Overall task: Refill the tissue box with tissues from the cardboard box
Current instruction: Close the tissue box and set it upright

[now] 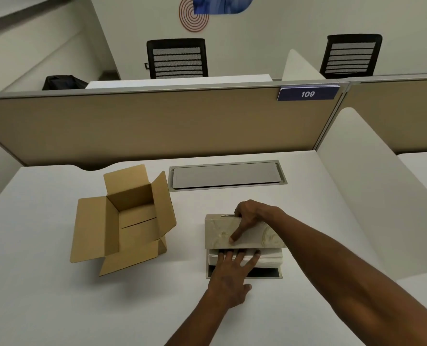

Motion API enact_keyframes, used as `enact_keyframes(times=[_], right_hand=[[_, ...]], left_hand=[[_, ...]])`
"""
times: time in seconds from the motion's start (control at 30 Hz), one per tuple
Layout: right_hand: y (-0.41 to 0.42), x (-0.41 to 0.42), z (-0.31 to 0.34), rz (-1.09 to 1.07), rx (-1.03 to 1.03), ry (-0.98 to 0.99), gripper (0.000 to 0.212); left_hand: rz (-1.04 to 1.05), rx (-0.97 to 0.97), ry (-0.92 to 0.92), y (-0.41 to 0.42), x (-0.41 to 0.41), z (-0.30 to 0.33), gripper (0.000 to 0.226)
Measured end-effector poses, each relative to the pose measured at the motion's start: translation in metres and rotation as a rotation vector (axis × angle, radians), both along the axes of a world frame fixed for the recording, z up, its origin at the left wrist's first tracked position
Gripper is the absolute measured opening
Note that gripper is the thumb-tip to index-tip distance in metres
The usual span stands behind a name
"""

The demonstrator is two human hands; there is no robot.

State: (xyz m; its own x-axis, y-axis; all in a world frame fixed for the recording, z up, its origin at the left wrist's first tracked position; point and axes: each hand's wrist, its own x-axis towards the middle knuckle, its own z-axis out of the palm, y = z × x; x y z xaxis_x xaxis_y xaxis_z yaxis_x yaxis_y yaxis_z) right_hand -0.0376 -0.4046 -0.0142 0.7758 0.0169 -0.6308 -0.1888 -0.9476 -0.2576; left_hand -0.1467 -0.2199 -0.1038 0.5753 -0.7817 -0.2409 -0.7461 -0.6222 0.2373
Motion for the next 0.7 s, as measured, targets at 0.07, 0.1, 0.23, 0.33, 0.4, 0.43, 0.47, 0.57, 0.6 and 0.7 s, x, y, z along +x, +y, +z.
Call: enact_keyframes(times=[0.07, 0.1, 0.23, 0.33, 0.4, 0.43, 0.47, 0.57, 0.6, 0.7], right_hand=[[-0.001, 0.004, 0.003, -0.008, 0.012, 0.036, 0.068], [-0.001, 0.005, 0.004, -0.007, 0.012, 0.06, 0.069], [0.002, 0.007, 0.003, -0.009, 0.016, 0.127, 0.077], [0.0, 0.004, 0.0, -0.021, 0.022, 0.116, 0.078], [0.0, 0.002, 0.0, -0.02, 0.024, 0.103, 0.076], [0.001, 0.0, -0.001, -0.018, 0.023, 0.096, 0.075], [0.002, -0.001, -0.001, -0.014, 0.021, 0.09, 0.076], [0.004, -0.005, 0.0, 0.002, 0.012, 0.069, 0.077], [0.005, -0.006, 0.0, 0.006, 0.011, 0.059, 0.077], [0.007, -0.016, -0.003, 0.016, 0.008, 0.017, 0.075]], left_hand=[[0.009, -0.007, 0.015, -0.001, 0.001, 0.002, 0.087], [0.015, -0.01, 0.025, -0.001, 0.001, 0.002, 0.087], [0.03, -0.008, 0.045, 0.0, 0.001, 0.002, 0.086], [0.03, -0.005, 0.048, -0.001, 0.0, 0.006, 0.086], [0.04, -0.025, 0.051, 0.0, -0.001, 0.008, 0.087], [0.047, -0.039, 0.046, 0.0, -0.002, 0.008, 0.087], [0.056, -0.055, 0.036, 0.001, -0.004, 0.007, 0.086], [0.083, -0.092, 0.01, 0.008, -0.012, 0.005, 0.083], [0.095, -0.108, 0.014, 0.011, -0.016, 0.004, 0.084], [0.16, -0.144, 0.027, 0.022, -0.028, -0.002, 0.086]])
